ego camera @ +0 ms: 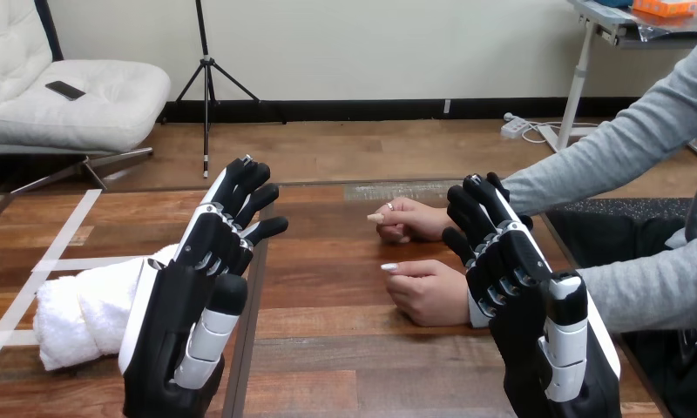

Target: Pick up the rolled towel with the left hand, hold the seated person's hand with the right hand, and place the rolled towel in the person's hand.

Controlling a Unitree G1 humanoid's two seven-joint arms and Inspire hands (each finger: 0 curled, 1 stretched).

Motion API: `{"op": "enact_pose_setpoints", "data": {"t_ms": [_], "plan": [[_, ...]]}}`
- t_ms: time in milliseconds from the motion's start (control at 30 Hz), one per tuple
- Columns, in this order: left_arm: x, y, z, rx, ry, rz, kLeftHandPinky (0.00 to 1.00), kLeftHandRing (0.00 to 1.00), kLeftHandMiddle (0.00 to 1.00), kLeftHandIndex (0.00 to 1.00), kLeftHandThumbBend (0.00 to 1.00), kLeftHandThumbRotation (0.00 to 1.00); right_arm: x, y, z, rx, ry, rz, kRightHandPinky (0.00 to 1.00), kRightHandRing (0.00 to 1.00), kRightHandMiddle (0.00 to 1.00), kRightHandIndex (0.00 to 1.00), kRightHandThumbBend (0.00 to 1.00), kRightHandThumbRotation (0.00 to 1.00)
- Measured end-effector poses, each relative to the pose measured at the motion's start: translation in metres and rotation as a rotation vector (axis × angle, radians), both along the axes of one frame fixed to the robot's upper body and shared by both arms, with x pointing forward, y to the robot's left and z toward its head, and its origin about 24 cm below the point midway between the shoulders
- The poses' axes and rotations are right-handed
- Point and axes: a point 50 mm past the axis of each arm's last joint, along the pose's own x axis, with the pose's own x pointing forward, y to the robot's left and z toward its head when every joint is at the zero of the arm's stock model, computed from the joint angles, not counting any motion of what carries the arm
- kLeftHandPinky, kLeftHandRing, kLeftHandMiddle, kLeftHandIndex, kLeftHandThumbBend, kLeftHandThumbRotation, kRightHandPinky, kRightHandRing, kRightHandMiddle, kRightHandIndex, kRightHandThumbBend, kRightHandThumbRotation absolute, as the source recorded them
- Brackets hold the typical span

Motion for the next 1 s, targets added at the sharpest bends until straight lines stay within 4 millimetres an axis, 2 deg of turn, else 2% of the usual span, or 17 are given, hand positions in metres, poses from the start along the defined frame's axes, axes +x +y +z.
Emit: {"op": "enact_pose_setpoints", "data": {"t_ms": [600,1000], "plan": [[0.000,0.001,-0.001,0.052,-0.008,0.028,0.77,0.88,0.90,0.90,0.81,0.85,0.000,0.000,0.000,0.000,0.000,0.000,1.00,0.99,0.96,0.95,0.72,1.00],[0.000,0.011,-0.005,0.193,-0.015,0.099,0.81,0.91,0.92,0.89,0.93,0.81,0.000,0.000,0.000,0.000,0.000,0.000,1.00,0.99,0.96,0.95,0.71,1.00]]}}
